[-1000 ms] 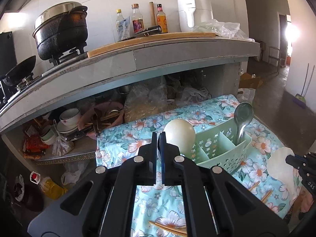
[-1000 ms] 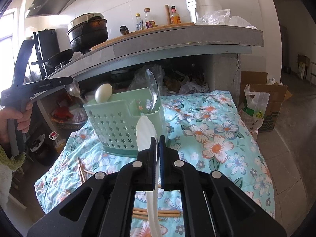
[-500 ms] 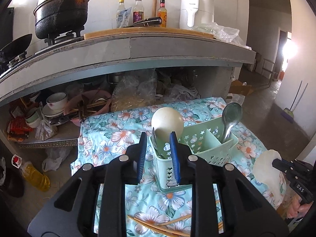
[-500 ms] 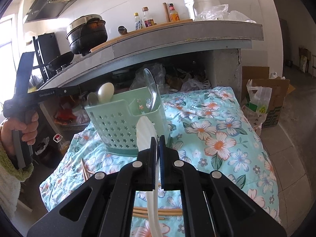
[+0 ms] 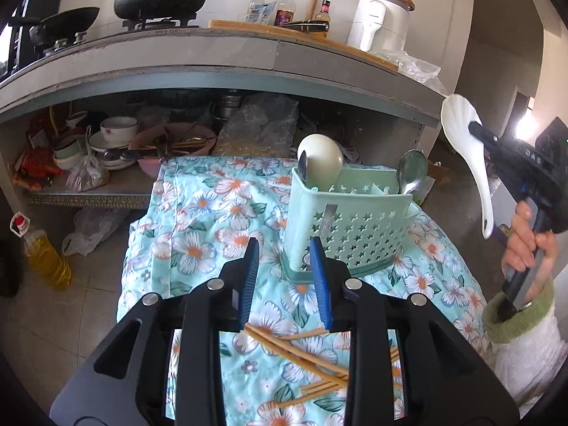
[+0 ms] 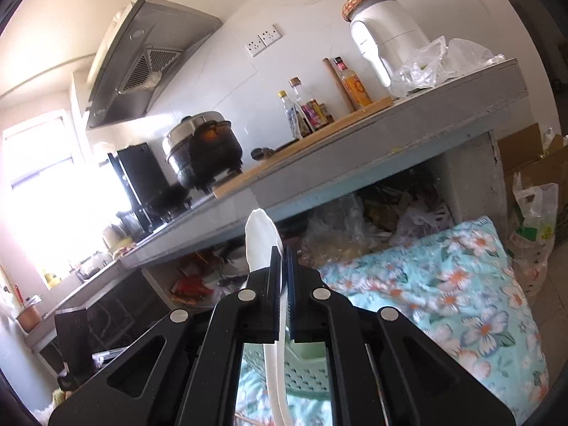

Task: Organize utensils
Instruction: 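Lower the metal spoon into the caddy and open the left tool, then lower the white rice paddle into the caddy and open the right tool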

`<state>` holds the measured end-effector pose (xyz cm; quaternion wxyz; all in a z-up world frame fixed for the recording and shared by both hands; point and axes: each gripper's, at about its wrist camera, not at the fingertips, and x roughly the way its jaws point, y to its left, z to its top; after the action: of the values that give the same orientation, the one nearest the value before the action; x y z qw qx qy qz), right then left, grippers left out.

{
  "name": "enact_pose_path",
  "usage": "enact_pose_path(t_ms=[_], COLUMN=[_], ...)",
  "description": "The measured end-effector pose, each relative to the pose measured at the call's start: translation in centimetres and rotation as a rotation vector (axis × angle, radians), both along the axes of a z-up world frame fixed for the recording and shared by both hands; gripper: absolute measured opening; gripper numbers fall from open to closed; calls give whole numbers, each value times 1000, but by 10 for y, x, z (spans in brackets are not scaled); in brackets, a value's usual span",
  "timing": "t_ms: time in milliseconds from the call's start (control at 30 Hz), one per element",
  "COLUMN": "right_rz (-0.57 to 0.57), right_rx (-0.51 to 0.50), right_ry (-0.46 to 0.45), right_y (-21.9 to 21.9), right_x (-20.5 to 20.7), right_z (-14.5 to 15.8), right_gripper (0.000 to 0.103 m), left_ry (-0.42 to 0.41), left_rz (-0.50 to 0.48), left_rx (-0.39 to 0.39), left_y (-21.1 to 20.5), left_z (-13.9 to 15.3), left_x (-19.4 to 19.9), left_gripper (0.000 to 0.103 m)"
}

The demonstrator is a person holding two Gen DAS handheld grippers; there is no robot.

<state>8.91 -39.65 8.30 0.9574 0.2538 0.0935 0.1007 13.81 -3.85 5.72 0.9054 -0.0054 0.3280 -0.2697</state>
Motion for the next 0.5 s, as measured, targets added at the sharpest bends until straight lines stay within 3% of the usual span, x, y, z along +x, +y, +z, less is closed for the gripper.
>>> enact_pose_path(t_ms=[167, 500], right_rz=[17, 27], right_rx=[16, -66], right_ry=[-36, 19], right_y=[3, 16], right_x=[41, 100], right_z=[4, -20], right_gripper=[4, 4], left_ry=[42, 67], left_rz=[49, 115], left_rx=[-8, -14], left_y=[22, 49], left_z=[-15, -25], left_x=[-5, 0], left_gripper=[28, 27])
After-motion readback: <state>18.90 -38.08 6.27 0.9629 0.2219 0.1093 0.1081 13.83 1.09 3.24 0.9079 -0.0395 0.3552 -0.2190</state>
